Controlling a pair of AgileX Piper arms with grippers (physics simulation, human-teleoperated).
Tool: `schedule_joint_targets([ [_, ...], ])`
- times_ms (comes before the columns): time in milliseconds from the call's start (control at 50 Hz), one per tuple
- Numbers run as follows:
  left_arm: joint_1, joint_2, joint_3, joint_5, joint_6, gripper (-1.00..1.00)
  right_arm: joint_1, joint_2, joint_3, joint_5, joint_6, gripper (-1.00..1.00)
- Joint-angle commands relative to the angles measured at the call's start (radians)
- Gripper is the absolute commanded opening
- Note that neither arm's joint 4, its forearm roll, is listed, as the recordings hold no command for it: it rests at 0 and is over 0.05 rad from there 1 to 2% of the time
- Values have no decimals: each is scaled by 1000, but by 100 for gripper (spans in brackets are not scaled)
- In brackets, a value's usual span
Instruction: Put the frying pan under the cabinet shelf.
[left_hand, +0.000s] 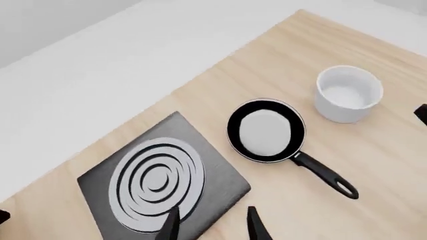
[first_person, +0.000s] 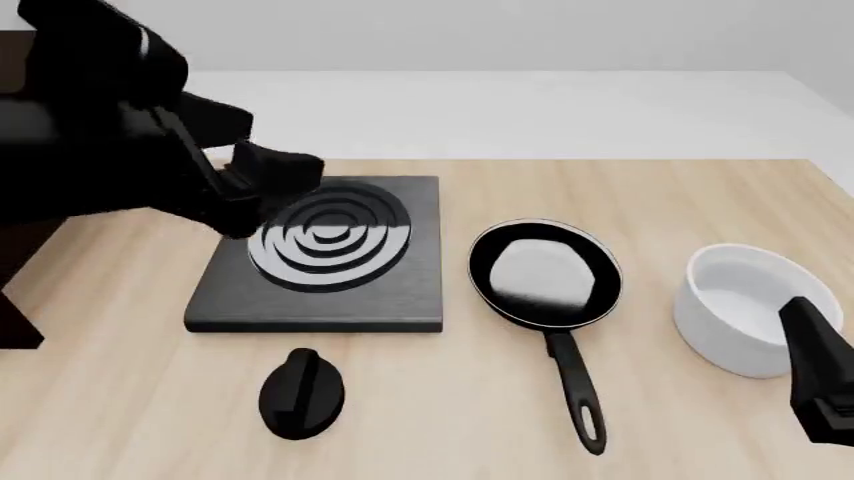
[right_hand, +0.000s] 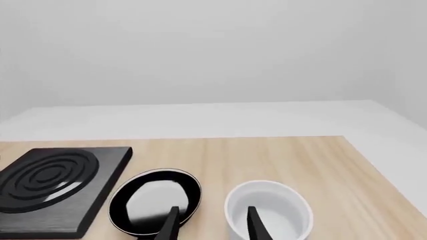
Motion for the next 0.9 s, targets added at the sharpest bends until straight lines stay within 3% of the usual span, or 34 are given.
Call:
schedule_joint_targets([
  [20,-265,247,-256,157,-39,100,0,-4,-1,0,12,100],
  [40,-282,264,-267,153,-37,100,-2,-5,-1,-1,17,100],
  [60,-314,292,-291,160,-88,100,-3,-6,0,-3,18,100],
  [100,-337,338,-303,155,-81,100,-4,-7,0,-5,18,100],
  [120,-351,363,-316,159,-137,100,-4,-7,-1,-6,17,100],
  [200,-404,430,-347,148,-160,100,-6,-7,-1,-8,24,100],
  [220,-390,460,-357,167,-194,100,-7,-7,-1,-8,28,100],
  [280,-384,506,-386,180,-202,100,-8,-7,0,-11,37,100],
  [340,-412,541,-411,172,-219,100,-8,-7,-1,-11,37,100],
  [420,-460,601,-456,180,-319,100,-10,-8,-2,-12,39,100],
  [480,-468,627,-474,173,-319,100,-9,-8,-1,-13,39,100],
  [560,-502,667,-530,186,-397,100,-9,-8,-4,-13,40,100],
  [600,-500,680,-554,184,-402,100,-11,-8,-4,-14,43,100],
  [640,-512,712,-576,174,-472,100,-14,-8,-6,-14,47,100],
  [680,-512,726,-590,164,-463,100,-14,-8,-2,-19,49,100],
  [700,-524,745,-593,161,-510,100,-14,-8,-4,-18,50,100],
  [740,-524,760,-606,150,-507,100,-13,-8,-3,-19,52,100],
  [760,-541,771,-603,140,-552,100,-12,-8,-2,-20,52,100],
  [900,-560,825,-606,87,-607,100,-16,-8,-3,-26,61,100],
])
